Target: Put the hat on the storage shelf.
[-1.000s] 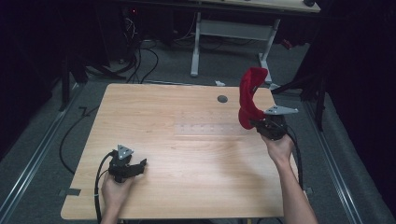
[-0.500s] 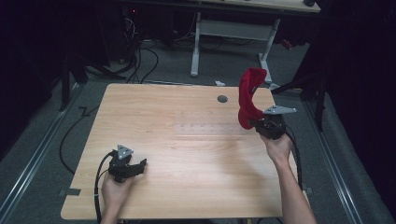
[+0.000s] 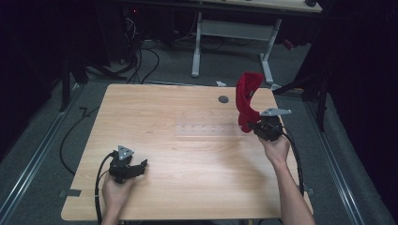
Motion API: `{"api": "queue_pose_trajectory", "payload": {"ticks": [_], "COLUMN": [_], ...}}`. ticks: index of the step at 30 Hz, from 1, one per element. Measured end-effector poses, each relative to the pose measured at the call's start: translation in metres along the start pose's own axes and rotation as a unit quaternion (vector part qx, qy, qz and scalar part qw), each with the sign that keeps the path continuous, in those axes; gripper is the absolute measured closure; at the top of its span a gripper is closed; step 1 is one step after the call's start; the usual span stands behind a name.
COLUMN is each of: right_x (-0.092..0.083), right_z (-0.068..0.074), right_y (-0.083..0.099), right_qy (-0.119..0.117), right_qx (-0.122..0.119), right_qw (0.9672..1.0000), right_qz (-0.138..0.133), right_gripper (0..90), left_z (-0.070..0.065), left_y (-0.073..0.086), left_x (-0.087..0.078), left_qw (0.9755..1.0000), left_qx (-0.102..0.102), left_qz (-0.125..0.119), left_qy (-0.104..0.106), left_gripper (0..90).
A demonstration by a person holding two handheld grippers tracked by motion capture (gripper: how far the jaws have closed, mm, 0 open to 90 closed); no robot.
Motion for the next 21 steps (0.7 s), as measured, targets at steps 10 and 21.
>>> {"api": "queue_pose_trajectory", "payload": {"ticks": [10, 21], "right_x": [0.0066, 0.0025], "right_z": [-0.0002, 0.0074], "right_y": [0.0072, 0.0017], "right_qy": [-0.002, 0.002], "right_qx": [0.009, 0.002], "right_qw": [0.9999, 0.9999], "right_qz": [0.004, -0.011], "right_gripper": [78.6, 55.1], "left_z": [-0.0001, -0.0003], "left_y": [0.0002, 0.0005], "left_x": [0.0000, 0.0001], "left_qw": [1.0000, 1.0000], "left_qx": [0.002, 0.003], "left_qz": [0.000, 0.001], "left_qy": [0.000, 0.000], "left_gripper": [28.5, 28.3]}}
Point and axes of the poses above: each handheld gripper's, and its own axes: x roughly forward along the jaws, y roughly out of its underside, z roughly to its left, the point moved 4 cm from there along x, roughly forward along the jaws
